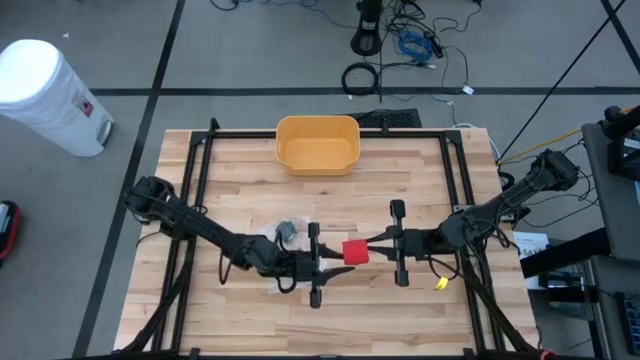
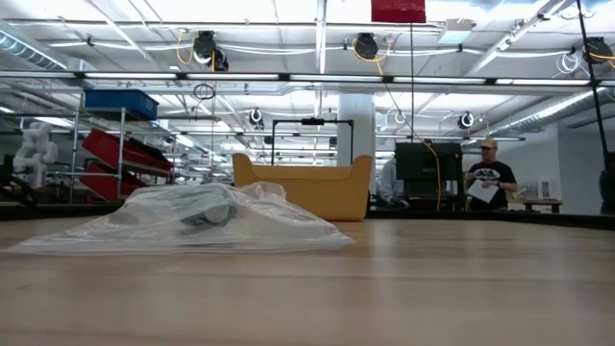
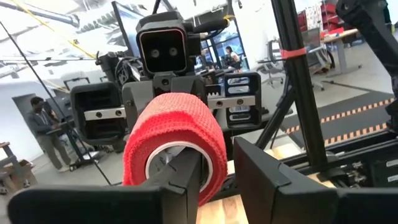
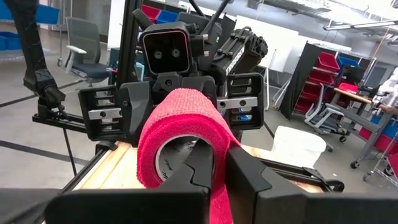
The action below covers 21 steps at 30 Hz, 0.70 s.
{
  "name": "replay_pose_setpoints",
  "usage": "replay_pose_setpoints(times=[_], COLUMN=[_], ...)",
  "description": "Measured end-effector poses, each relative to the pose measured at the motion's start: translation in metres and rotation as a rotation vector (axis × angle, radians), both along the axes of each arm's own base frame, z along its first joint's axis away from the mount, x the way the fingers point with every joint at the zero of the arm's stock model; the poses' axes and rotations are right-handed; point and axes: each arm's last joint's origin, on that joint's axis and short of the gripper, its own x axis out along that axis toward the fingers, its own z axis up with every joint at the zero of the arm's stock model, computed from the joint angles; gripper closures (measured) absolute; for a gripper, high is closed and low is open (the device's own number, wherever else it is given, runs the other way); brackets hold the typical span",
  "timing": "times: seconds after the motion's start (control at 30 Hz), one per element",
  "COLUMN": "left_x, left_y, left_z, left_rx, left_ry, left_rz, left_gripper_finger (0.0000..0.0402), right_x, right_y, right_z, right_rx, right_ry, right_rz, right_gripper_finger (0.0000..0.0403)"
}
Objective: Roll bandage
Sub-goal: Roll the red bandage
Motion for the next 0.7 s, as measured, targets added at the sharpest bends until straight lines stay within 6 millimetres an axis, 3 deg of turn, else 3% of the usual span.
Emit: replay_pose_setpoints(times=[0.7], left_x=[-0.0009], left_y=[0.0002], left_z=[0.0], left_rx=[-0.021], left_ry=[0.018], left_rz=[0.005], left_gripper_finger=[0.0307], right_x=[0.0], right_y=[-0.0001], right_z=[-0.0001], right_rx=[0.0], right_ry=[0.001], right_rz=[-0.004], right_gripper_finger=[0.0385])
